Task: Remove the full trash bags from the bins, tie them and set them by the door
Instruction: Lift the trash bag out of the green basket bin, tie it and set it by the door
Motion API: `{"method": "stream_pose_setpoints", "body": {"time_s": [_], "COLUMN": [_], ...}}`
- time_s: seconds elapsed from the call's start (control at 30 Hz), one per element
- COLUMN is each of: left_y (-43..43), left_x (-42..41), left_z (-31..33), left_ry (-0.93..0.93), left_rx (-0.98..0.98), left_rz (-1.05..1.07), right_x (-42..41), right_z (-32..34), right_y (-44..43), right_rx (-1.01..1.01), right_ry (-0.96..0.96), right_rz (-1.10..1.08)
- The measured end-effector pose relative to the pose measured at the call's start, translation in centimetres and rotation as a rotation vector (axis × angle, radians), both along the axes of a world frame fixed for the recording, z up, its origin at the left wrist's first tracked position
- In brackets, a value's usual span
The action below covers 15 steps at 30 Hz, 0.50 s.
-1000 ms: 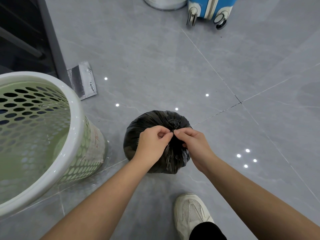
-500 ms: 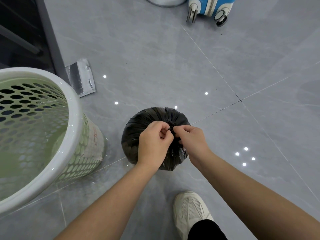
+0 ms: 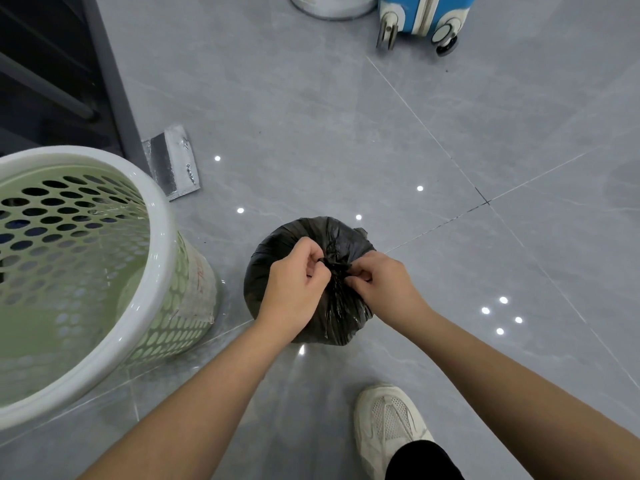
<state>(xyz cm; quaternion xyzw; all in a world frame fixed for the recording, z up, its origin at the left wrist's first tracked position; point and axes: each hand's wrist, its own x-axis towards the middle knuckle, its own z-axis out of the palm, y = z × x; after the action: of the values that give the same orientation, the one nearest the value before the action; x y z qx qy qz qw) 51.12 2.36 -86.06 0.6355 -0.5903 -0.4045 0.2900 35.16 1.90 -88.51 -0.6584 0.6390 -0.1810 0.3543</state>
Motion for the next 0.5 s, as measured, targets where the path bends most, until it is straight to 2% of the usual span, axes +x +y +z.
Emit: {"method": "stream_pose_setpoints", "body": {"time_s": [0.13,0.27,0.33,0.4,0.5], "left_y": [0.4,0.4,0.6,0.7,0.5], "left_x": [0.7,2.0,1.8,1.4,1.1], "left_z": [-0.7,-2.3,-2.8,-3.0,-2.7], "left_ry": [-0.071,-0.550,-0.684,-0.712,-0.691], "left_rx": [0.015,-0.132,-0.188,-0.257,-0.329], "left_rz": [-0.135,-0.300,-0.336,-0.336,-0.324], "right_x": [-0.3,-1.4,-1.4,-1.4,-2.1], "right_z": [-0.3,-0.7,-0.8,-0.9,-1.0], "right_y": [-0.1,-0.1,-0.2,-0.2,0.0], "right_rx": [-0.007,-0.102,-0.137,-0.152,-0.187], "right_ry": [0.091,0.235,0.320,0.357,0.295], "right_rz": [0.083,0.187,0.259,0.292,0.236]}}
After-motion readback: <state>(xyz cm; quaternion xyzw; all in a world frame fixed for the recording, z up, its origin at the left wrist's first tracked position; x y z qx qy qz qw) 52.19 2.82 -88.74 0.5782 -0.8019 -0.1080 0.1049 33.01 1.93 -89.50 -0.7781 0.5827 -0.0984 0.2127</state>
